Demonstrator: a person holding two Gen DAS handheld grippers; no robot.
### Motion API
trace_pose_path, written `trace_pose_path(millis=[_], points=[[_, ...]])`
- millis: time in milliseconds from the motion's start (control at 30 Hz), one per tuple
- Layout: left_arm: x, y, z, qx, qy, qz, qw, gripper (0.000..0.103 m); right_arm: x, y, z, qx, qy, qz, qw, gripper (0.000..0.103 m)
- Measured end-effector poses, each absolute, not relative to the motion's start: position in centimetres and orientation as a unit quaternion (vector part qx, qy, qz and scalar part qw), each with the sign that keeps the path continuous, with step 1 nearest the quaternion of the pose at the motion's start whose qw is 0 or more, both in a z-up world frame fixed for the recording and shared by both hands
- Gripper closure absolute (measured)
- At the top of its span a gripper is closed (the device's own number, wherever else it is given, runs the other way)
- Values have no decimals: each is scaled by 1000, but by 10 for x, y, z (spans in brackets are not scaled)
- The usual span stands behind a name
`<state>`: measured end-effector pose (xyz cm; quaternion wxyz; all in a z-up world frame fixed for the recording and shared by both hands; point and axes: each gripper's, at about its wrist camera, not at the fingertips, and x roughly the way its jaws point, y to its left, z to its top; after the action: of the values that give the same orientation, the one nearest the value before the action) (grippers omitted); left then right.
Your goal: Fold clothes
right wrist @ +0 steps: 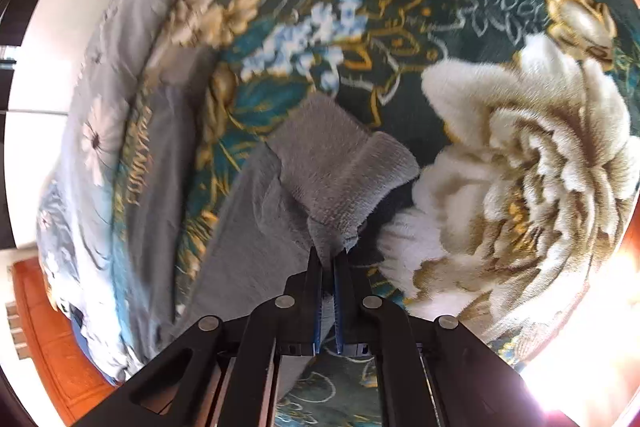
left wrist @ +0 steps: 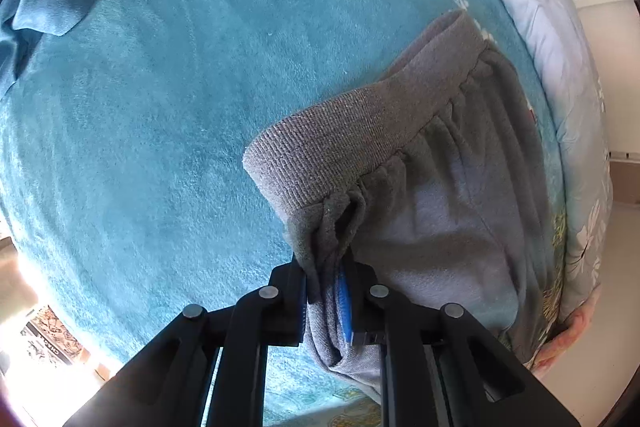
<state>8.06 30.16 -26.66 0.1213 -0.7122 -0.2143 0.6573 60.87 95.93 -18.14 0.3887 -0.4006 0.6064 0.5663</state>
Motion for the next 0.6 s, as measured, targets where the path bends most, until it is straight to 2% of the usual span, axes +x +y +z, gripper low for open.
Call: trace_pose_path(millis=[67,267,367,433,600], points=[[79,302,-269,-714,-207,657,127,88,610,955,-189,-398,612,565,385,95],[79,302,-277,-719,-195,654,135,87,615,943,-205,-399,619,558,382,94],[80,303,-281,-724,-192,648,139,81,617,936,-209,-395,624,554,384,93],[80,302,-283,-729,-189,643,139,77,617,932,-211,-396,625,551,386,82],[78,298,-286,-731,-184,641,144,72,625,922,-211,-392,627,546,395,69]])
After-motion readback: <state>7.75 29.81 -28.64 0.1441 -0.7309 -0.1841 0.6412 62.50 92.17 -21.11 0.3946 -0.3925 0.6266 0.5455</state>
